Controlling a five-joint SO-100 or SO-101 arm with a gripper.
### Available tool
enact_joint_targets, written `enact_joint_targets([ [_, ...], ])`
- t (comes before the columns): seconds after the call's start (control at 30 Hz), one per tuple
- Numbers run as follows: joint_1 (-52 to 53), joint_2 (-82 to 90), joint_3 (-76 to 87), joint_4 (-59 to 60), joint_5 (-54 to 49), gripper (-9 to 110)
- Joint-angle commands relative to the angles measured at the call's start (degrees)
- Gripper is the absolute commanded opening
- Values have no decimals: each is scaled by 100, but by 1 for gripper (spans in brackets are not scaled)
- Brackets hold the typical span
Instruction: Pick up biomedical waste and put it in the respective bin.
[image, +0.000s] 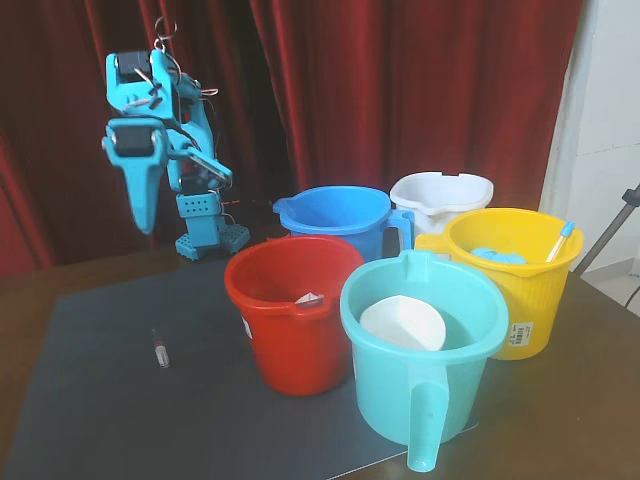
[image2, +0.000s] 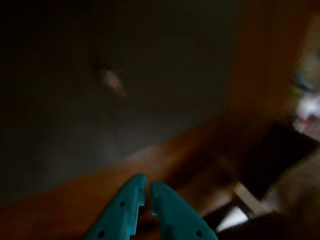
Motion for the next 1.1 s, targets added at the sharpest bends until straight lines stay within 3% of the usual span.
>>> enact_joint_targets([
  [0.0,53,-721,-483,123,-62,0],
  [0.33,62,-1187,-466,-246,-70,0],
  [0.7,79,-1951,-246,-1415,-62,0],
  [0.83,466,-2145,-255,-1661,-62,1],
  [1.07,615,-2171,-229,-1617,0,16],
])
